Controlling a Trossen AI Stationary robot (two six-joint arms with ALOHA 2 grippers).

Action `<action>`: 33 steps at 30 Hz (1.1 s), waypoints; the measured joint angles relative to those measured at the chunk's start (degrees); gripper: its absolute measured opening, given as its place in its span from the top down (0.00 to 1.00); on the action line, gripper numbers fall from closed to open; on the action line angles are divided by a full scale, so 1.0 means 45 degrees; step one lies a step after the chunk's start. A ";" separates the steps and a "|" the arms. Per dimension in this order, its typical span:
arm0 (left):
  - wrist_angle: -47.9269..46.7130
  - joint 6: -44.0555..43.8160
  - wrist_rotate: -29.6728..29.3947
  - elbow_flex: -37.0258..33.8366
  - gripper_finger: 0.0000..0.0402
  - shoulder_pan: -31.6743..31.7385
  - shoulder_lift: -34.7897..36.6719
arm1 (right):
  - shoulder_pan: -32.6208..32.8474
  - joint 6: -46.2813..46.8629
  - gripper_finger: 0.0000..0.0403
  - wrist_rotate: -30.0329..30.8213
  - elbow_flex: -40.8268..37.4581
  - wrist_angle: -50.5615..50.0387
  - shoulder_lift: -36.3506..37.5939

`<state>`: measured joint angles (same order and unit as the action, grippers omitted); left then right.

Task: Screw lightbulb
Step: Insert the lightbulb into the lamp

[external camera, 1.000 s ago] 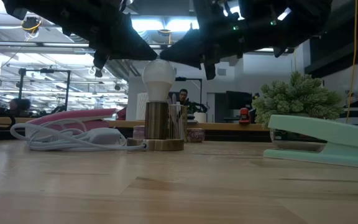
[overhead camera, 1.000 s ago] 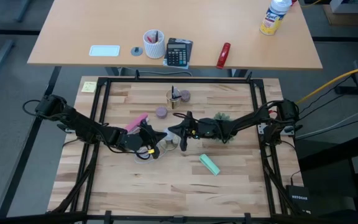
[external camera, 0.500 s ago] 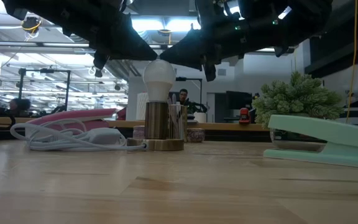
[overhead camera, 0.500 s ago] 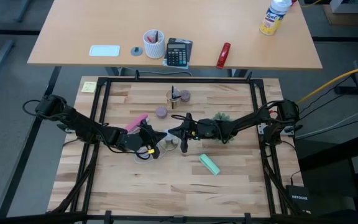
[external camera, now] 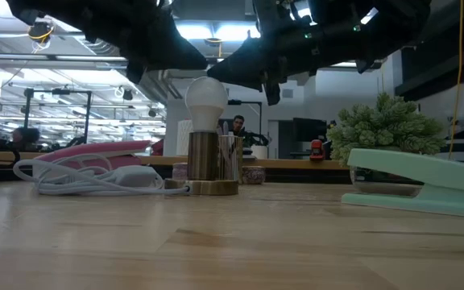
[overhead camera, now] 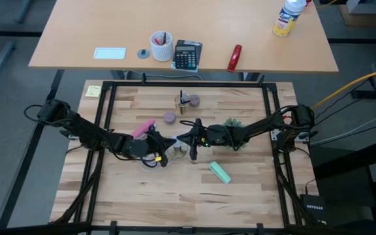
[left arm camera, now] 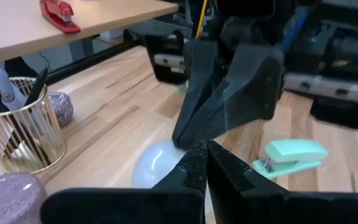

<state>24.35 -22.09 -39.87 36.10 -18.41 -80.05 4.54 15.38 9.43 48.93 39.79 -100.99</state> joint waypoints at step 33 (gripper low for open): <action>-0.2343 -0.1618 -0.0071 0.0029 1.00 -0.0214 0.0199 | -0.0010 -0.0005 0.96 0.0010 -0.0024 0.0008 -0.0024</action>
<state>13.80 -29.37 -40.18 36.23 -19.38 -79.15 4.49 15.35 9.47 48.82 39.82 -101.10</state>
